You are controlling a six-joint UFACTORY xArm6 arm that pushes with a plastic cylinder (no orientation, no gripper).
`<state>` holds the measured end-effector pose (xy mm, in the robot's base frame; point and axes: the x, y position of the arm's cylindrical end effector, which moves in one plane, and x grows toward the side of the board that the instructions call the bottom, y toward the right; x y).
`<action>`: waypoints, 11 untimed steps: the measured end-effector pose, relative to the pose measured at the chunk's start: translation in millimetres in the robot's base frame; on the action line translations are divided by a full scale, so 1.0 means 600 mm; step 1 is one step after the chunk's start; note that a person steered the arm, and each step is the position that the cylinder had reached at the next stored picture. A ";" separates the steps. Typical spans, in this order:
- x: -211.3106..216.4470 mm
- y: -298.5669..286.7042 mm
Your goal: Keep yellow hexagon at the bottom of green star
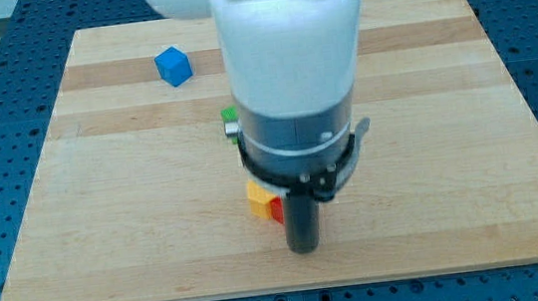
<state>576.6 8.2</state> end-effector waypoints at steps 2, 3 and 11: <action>-0.120 -0.005; -0.176 -0.007; -0.131 -0.124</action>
